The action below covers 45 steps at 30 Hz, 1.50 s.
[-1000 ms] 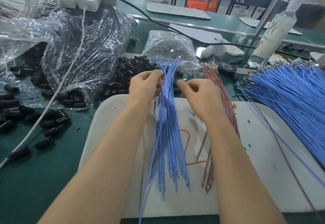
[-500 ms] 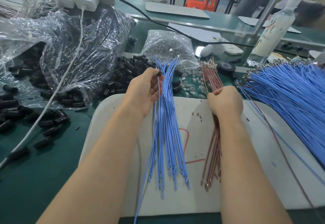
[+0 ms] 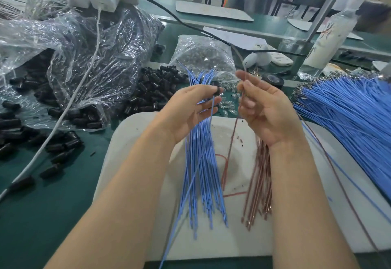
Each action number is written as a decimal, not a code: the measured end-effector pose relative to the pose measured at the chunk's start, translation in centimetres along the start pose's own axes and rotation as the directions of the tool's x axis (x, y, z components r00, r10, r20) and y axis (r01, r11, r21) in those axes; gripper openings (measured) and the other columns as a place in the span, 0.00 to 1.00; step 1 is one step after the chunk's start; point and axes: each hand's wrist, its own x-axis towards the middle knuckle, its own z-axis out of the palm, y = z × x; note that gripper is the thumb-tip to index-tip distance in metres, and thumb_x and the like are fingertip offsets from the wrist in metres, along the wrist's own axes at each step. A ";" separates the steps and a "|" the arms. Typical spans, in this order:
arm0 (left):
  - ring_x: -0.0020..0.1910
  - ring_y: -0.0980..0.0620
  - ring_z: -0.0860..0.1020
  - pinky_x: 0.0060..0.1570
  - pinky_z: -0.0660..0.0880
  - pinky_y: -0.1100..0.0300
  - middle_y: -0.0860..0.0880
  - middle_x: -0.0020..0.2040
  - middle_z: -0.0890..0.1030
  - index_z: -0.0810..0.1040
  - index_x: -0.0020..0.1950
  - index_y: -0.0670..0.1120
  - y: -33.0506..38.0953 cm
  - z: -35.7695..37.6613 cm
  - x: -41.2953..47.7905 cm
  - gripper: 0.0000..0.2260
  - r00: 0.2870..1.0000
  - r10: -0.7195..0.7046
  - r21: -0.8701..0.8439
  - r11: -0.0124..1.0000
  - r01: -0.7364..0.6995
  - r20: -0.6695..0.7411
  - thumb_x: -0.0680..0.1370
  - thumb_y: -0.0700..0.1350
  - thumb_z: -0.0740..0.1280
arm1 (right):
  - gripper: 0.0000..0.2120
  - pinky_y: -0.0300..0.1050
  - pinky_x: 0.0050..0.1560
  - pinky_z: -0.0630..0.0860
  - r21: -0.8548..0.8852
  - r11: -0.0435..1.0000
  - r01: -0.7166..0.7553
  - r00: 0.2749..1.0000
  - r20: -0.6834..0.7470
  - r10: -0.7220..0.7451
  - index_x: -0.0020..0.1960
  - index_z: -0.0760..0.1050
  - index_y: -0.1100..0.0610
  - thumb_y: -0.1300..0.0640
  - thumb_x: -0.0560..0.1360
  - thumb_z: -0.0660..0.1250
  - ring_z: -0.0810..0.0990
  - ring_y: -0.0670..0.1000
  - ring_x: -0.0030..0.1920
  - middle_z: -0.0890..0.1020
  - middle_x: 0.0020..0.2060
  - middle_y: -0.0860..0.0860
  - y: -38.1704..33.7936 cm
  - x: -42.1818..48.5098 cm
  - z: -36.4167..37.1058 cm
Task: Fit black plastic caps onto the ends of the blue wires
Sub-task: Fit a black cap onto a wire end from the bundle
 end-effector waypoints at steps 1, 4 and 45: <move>0.45 0.54 0.82 0.48 0.79 0.62 0.45 0.54 0.81 0.79 0.48 0.42 0.0 0.1 -0.1 0.05 1.000 0.008 0.012 1.000 -0.008 0.028 0.79 0.40 0.63 | 0.10 0.32 0.25 0.66 0.047 0.998 0.029 1.000 0.000 -0.029 0.53 0.77 0.60 0.65 0.73 0.63 0.69 0.42 0.25 0.79 0.34 0.49 -0.1 -0.1 0.1; 0.50 0.50 0.83 0.51 0.79 0.59 0.45 0.52 0.84 0.77 0.49 0.42 -0.1 0.1 -0.4 0.05 0.994 0.006 0.066 0.998 -0.013 0.111 0.79 0.40 0.61 | 0.09 0.33 0.27 0.68 0.105 0.980 0.167 0.972 -0.185 -0.146 0.50 0.77 0.57 0.66 0.78 0.60 0.71 0.44 0.27 0.79 0.34 0.50 -0.1 -0.1 0.1; 0.47 0.52 0.77 0.53 0.74 0.53 0.51 0.45 0.80 0.79 0.50 0.47 -1.4 -0.2 -0.2 0.04 0.869 0.482 0.913 0.295 -0.282 0.113 0.77 0.43 0.67 | 0.07 0.54 0.46 0.79 -0.826 0.533 0.183 0.772 -0.216 -0.598 0.47 0.73 0.57 0.55 0.81 0.59 0.81 0.48 0.35 0.83 0.37 0.52 2.4 0.5 1.3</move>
